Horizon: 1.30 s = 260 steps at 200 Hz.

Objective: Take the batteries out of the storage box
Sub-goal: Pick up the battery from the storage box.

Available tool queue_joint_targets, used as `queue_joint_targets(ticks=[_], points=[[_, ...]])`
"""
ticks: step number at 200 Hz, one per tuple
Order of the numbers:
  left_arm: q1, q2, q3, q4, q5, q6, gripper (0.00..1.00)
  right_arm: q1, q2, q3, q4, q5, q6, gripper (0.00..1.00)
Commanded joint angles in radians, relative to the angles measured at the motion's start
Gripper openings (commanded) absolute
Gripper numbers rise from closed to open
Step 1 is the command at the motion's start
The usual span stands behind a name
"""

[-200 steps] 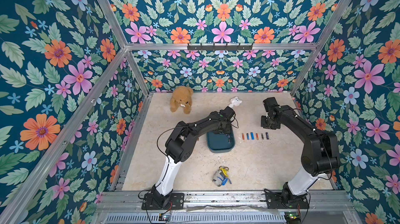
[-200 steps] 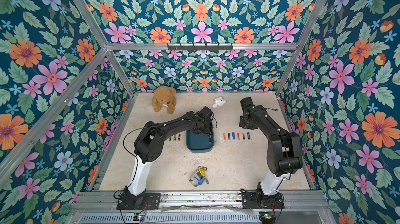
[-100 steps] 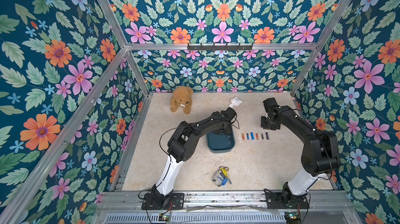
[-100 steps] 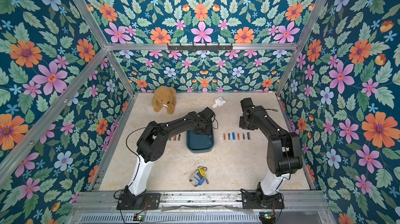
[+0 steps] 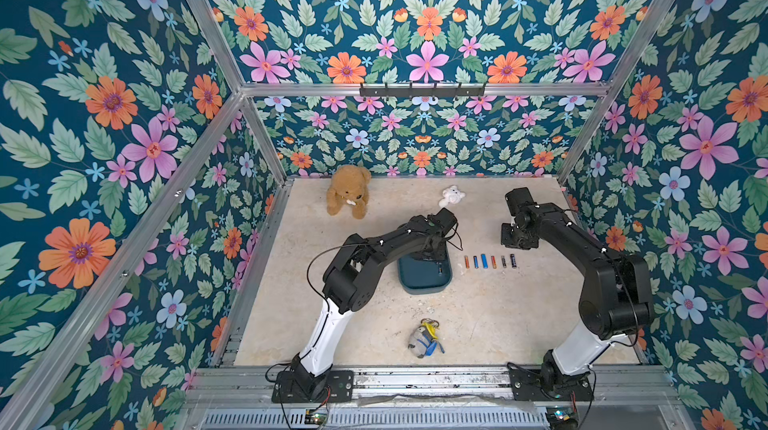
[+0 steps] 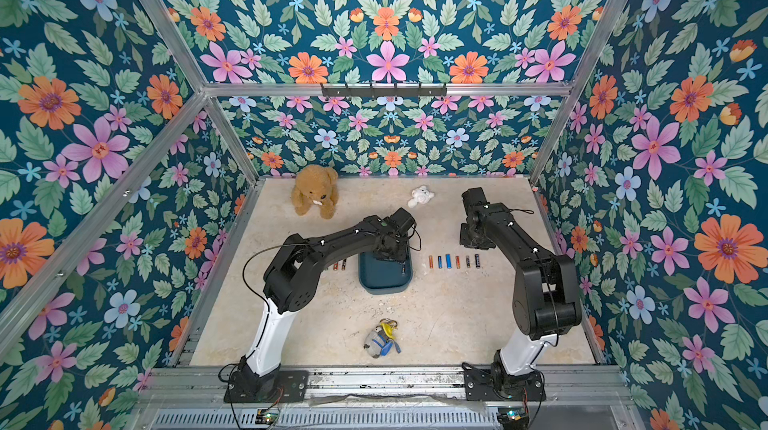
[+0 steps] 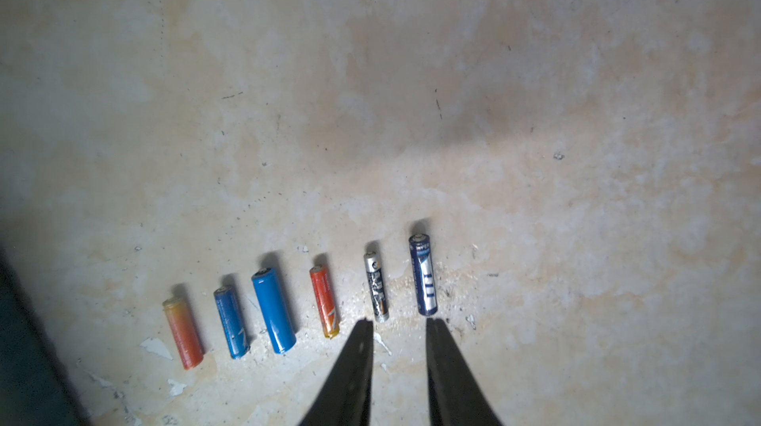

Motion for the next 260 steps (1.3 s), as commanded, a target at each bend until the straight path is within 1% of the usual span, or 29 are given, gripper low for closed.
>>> queue_joint_targets(ticks=[1,29,46,68,99,141,205,260], points=[[-0.004,-0.007,0.003,-0.022,0.005,-0.004,0.50,0.001,-0.007,0.010,-0.009,0.004,0.000,0.28],[-0.009,0.009,0.007,-0.022,0.018,-0.008,0.50,0.000,-0.009,0.018,-0.018,0.013,-0.002,0.28],[-0.014,0.011,0.003,-0.022,0.021,-0.010,0.47,0.000,-0.010,0.022,-0.021,0.014,-0.002,0.28],[-0.013,0.012,-0.004,-0.022,0.024,-0.011,0.42,0.000,-0.007,0.028,-0.024,0.013,-0.002,0.28],[-0.013,0.007,-0.009,-0.025,0.021,-0.013,0.32,0.002,-0.007,0.036,-0.029,0.011,-0.002,0.27],[-0.014,0.002,-0.006,-0.028,0.021,-0.011,0.24,0.010,0.000,0.038,-0.029,0.011,0.000,0.27],[-0.013,-0.009,-0.022,-0.030,0.021,-0.014,0.16,0.018,0.000,0.036,-0.030,0.018,0.006,0.28],[-0.012,-0.038,-0.038,-0.007,0.049,-0.032,0.15,0.028,0.003,0.042,-0.032,0.019,0.012,0.28]])
